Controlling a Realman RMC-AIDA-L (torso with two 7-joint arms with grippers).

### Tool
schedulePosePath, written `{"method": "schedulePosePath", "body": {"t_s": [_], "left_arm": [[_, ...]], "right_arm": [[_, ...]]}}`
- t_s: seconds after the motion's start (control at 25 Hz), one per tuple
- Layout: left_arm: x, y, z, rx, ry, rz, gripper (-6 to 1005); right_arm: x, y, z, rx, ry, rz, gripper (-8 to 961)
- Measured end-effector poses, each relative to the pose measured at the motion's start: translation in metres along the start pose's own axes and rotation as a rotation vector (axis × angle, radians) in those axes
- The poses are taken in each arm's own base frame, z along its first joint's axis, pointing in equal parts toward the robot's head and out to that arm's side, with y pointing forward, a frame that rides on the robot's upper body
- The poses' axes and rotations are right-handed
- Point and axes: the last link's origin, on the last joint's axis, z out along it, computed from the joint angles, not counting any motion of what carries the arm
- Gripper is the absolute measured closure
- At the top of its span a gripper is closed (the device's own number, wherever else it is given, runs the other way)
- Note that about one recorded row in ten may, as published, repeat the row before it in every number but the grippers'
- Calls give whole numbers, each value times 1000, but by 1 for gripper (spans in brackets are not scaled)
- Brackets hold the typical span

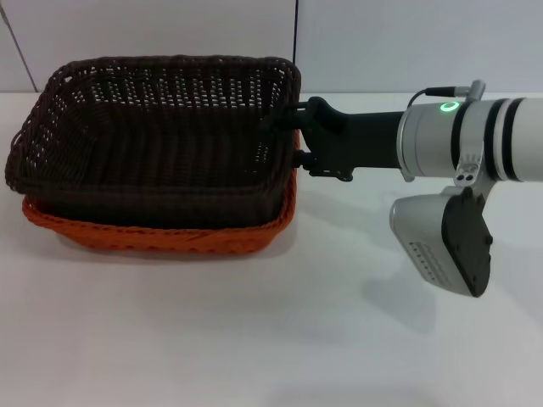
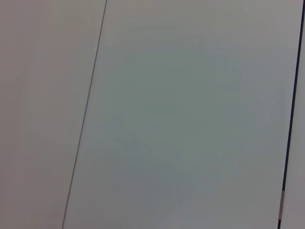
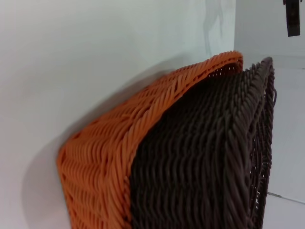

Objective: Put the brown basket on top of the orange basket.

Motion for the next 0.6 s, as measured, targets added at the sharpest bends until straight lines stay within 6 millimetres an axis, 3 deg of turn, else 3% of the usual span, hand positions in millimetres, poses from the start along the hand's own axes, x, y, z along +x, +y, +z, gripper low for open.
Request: {"method": "schedulePosePath", "body": {"t_s": [0.6], "left_arm": [[-1,4,2,-18,-7,10,203]], "right_arm": [[-14,20,-33,17,53,28,300]]}}
